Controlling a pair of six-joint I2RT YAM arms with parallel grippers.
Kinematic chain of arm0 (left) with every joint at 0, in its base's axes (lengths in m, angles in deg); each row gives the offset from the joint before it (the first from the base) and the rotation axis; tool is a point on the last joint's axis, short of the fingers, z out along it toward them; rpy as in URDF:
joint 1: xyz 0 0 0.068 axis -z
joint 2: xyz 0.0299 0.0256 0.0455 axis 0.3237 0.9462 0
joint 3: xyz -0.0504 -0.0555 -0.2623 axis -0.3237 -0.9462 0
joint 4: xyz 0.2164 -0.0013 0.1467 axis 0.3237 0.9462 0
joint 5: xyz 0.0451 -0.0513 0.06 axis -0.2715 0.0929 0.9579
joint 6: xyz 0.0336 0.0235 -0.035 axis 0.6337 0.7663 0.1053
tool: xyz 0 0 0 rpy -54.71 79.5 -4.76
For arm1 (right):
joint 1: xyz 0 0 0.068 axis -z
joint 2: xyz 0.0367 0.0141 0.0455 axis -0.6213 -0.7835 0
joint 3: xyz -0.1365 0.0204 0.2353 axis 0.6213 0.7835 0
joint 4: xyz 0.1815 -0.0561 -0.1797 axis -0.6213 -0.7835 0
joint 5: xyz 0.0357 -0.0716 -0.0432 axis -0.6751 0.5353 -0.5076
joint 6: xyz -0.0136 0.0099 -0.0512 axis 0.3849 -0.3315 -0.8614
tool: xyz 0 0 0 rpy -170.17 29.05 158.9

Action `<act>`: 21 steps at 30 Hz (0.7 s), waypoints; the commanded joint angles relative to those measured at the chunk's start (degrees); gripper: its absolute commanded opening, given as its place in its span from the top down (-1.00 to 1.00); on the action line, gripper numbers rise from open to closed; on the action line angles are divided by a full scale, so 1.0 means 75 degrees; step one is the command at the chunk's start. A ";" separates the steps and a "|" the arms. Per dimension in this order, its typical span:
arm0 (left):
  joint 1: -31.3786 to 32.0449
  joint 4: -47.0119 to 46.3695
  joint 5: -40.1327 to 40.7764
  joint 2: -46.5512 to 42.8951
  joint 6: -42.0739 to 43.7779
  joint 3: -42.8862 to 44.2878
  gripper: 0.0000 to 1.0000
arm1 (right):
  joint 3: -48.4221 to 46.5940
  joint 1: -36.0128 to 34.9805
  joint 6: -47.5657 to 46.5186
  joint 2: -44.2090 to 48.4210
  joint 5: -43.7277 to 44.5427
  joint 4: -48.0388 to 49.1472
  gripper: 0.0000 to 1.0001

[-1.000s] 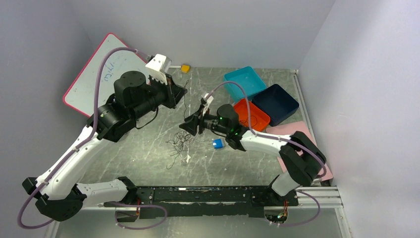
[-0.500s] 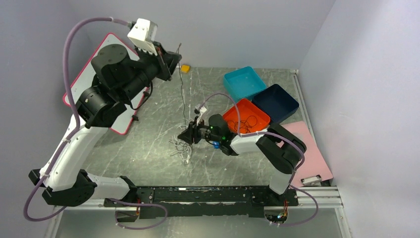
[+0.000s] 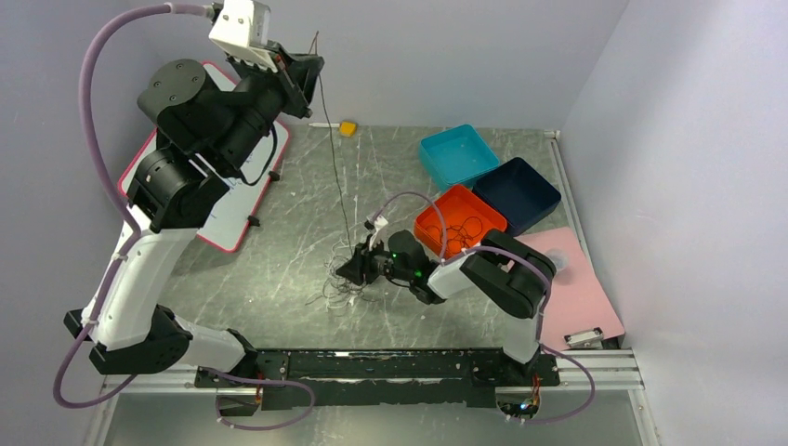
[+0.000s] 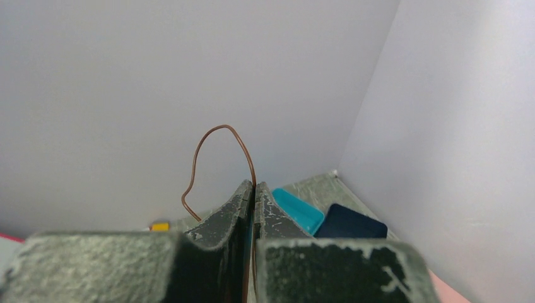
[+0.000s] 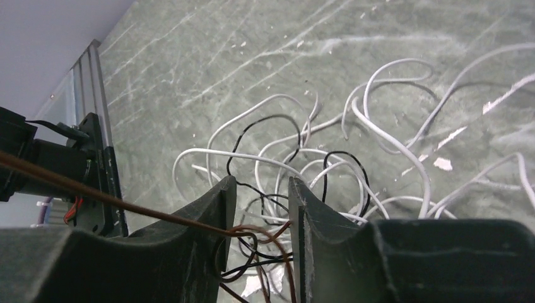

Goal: Untangle the cables

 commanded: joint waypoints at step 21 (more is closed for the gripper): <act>0.0011 -0.3339 -0.0123 0.0692 0.1719 0.1588 0.86 | 0.0760 -0.0236 0.0237 -0.0411 0.0536 0.0648 0.04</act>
